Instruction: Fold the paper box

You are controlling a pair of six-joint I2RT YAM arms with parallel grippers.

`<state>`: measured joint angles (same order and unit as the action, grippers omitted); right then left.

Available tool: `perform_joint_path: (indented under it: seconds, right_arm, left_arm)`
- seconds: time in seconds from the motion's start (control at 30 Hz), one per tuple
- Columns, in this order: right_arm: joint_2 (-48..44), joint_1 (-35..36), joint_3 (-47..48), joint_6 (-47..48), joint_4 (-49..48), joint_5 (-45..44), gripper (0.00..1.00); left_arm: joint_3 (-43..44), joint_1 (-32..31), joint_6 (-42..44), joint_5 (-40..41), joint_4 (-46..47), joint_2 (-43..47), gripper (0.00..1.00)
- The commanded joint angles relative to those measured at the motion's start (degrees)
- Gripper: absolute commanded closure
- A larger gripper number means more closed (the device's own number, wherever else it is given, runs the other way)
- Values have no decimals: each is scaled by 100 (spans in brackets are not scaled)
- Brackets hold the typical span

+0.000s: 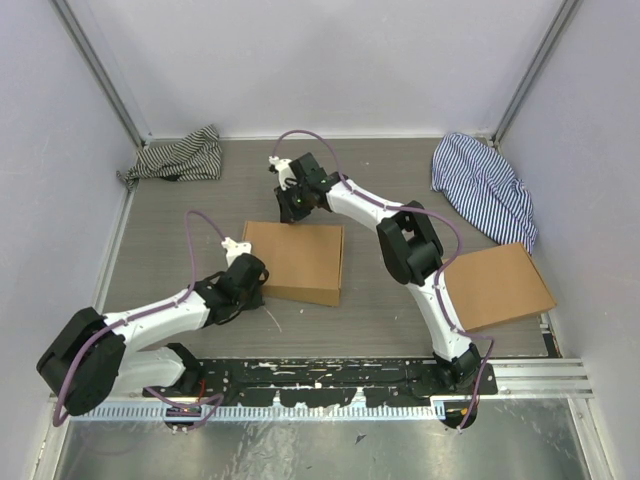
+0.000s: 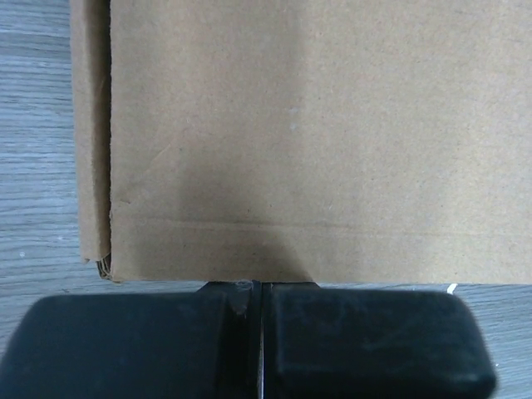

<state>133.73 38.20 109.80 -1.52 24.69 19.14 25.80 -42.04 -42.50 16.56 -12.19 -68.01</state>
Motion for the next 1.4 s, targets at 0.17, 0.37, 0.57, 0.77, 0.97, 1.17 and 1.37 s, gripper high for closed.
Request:
perform_joint_path:
  seconds: [0.17, 0.37, 0.57, 0.77, 0.97, 1.17, 1.37]
  right_arm:
    - [-240, 646, -133, -243, 1026, 689, 77]
    - [-540, 283, -378, -843, 524, -117, 79]
    - [-864, -540, -785, -1622, -186, 66, 80]
    - [-1279, -906, -1320, -1536, -140, -364, 79]
    - [-1982, -1272, -2294, -1527, -273, -880, 78]
    - [-2240, -1353, -2868, -1483, -100, -1061, 78]
    - [-2309, -1312, -3251, -1384, -135, -652, 78]
  left_arm:
    - [579, -121, 41, -241, 815, -119, 95]
    - [672, -408, 5, -346, 134, 619, 79]
    - [592, -546, -110, -522, -314, 1468, 76]
    - [732, -1080, -177, -842, 132, 916, 77]
    - [1495, -2074, 98, -744, 370, -579, 79]
    - [1918, -2437, 100, -502, 653, -1706, 81]
    - [2138, -2465, 34, -323, 835, -2394, 84]
